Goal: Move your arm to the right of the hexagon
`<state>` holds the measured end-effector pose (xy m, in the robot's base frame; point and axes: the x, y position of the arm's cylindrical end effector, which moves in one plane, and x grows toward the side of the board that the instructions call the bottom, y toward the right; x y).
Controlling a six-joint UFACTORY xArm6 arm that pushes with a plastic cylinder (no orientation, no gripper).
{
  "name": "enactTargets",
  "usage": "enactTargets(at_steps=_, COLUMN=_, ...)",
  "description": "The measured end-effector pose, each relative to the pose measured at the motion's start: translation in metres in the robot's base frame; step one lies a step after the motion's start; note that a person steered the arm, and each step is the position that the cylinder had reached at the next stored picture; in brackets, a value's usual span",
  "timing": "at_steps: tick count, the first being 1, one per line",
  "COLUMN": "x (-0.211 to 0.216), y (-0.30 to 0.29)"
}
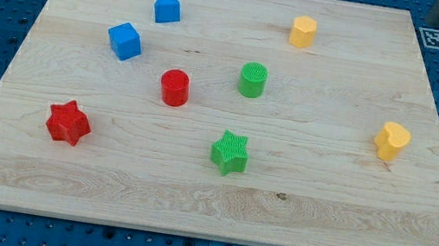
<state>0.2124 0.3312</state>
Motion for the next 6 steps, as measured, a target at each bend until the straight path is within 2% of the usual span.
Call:
enactTargets(at_steps=3, x=0.018, y=-0.032)
enactTargets(at_steps=4, x=0.047, y=-0.039)
enactTargets(at_steps=6, x=0.071, y=-0.052)
